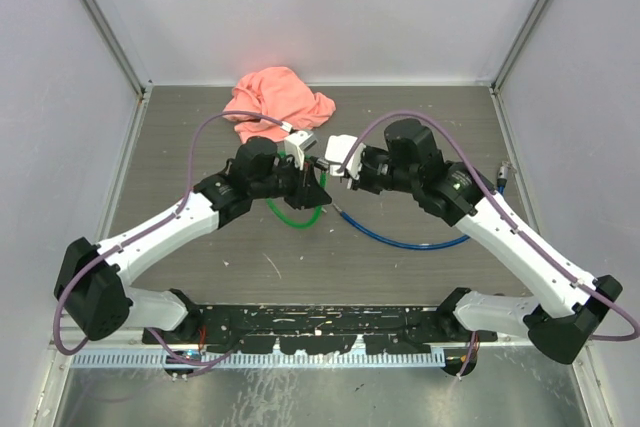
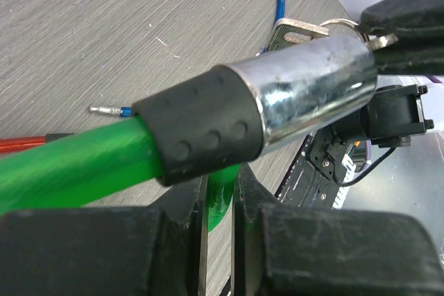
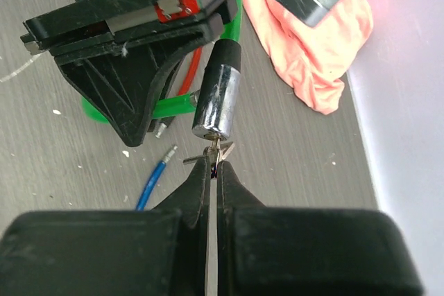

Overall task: Lock with the key
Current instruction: Lock the lock.

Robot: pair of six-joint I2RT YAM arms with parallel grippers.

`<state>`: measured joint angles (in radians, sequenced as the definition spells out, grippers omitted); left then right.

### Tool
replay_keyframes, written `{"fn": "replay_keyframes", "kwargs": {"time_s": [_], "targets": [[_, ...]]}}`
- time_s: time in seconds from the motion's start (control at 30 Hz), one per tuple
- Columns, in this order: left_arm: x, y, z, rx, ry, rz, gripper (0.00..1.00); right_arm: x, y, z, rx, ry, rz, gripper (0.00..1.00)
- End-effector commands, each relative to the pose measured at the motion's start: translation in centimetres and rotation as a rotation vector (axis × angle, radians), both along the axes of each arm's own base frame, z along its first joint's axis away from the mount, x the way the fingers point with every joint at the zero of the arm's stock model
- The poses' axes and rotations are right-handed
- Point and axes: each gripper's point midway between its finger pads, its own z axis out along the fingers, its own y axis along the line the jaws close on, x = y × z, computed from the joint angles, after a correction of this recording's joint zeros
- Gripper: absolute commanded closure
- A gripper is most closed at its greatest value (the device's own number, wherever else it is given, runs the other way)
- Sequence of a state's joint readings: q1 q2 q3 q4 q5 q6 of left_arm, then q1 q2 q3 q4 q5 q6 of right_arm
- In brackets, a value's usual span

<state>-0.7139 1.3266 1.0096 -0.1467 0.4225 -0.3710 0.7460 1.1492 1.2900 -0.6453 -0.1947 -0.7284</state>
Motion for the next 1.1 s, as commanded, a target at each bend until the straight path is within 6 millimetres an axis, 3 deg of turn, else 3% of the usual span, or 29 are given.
{"fn": "replay_keyframes", "kwargs": {"time_s": [0.0, 0.13, 0.27, 0.37, 0.57, 0.73, 0.87, 1.0, 1.07], "targets": [[3.4, 4.3, -1.0, 0.080, 0.028, 0.215, 1.00, -2.4, -1.8, 1.9, 0.125, 0.109, 0.019, 0.99], [3.4, 4.3, -1.3, 0.108, 0.041, 0.207, 1.00, -3.8, -0.4, 1.8, 0.208, 0.251, 0.092, 0.99], [3.3, 4.5, -1.2, 0.116, 0.041, 0.203, 1.00, -1.6, -1.8, 2.1, 0.150, 0.113, -0.023, 0.99], [3.2, 4.4, -1.2, 0.118, 0.046, 0.197, 1.00, -2.5, -1.6, 2.6, 0.157, 0.145, 0.006, 0.99], [2.5, 2.7, -0.6, 0.064, 0.119, 0.130, 1.00, -1.5, -1.6, 0.2, -0.005, 0.028, -0.057, 0.99], [2.6, 2.7, -0.9, 0.097, 0.137, 0.117, 1.00, -2.4, -1.3, 2.9, 0.050, 0.021, -0.019, 0.99], [3.2, 3.6, -1.0, 0.132, 0.083, 0.152, 1.00, -2.1, -3.1, 5.1, 0.260, 0.238, -0.009, 0.99], [4.5, 5.4, -0.7, 0.165, -0.013, 0.247, 1.00, -3.5, -2.6, 3.1, 0.413, 0.657, 0.078, 0.99], [4.9, 6.0, -0.4, 0.170, -0.044, 0.279, 1.00, -4.5, -2.0, 2.2, 0.438, 0.774, 0.116, 0.99]]}}
